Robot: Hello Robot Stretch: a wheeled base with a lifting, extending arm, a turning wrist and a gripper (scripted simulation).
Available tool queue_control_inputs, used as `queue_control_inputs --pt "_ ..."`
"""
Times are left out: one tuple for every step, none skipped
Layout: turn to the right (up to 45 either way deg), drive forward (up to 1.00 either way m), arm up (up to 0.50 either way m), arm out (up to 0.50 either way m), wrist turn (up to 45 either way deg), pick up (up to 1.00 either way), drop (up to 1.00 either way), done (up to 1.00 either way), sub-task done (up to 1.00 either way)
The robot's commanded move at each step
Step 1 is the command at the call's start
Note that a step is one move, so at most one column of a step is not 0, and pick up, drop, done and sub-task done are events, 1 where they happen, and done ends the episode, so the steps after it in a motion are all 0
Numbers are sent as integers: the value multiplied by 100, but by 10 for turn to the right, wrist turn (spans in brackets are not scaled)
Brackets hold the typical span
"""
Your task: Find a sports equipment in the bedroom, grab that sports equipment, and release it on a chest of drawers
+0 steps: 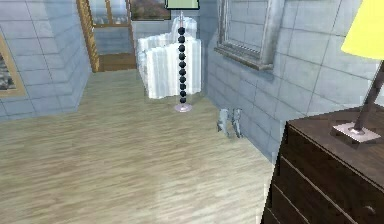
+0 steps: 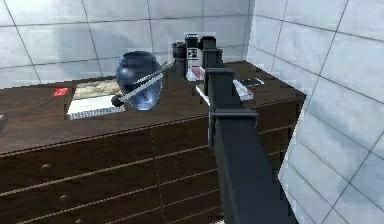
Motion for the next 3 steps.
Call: queue_control_inputs --pt "0 0 0 0 420 0 0 0 0" --pt "0 0 -12 0 0 0 0 0 0" --pt "0 0 0 0 0 0 100 0 0"
